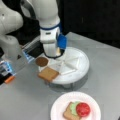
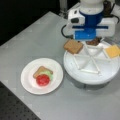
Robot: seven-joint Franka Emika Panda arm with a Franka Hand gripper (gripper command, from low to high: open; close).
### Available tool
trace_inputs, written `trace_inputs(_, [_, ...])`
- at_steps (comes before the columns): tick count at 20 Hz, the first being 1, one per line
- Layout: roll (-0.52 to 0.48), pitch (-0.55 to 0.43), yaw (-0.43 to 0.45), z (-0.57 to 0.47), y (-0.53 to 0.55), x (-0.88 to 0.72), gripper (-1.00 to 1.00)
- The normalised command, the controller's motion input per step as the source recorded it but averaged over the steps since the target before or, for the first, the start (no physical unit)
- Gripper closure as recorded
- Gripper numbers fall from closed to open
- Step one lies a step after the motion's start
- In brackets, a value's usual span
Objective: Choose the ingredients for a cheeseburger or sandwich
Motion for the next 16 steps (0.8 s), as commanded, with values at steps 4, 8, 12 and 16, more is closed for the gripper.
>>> trace_inputs(4, [-0.153, -0.087, -0.431, -0.11, -0.28, -0.28, -1.0])
trace_inputs(8, [-0.03, -0.092, -0.264, -0.09, -0.45, -0.12, -1.0])
trace_inputs(12, [0.147, -0.025, -0.261, -0.04, -0.54, -0.06, -1.0])
trace_inputs(16, [0.306, 0.119, -0.206, 0.04, -0.44, 0.01, -1.0])
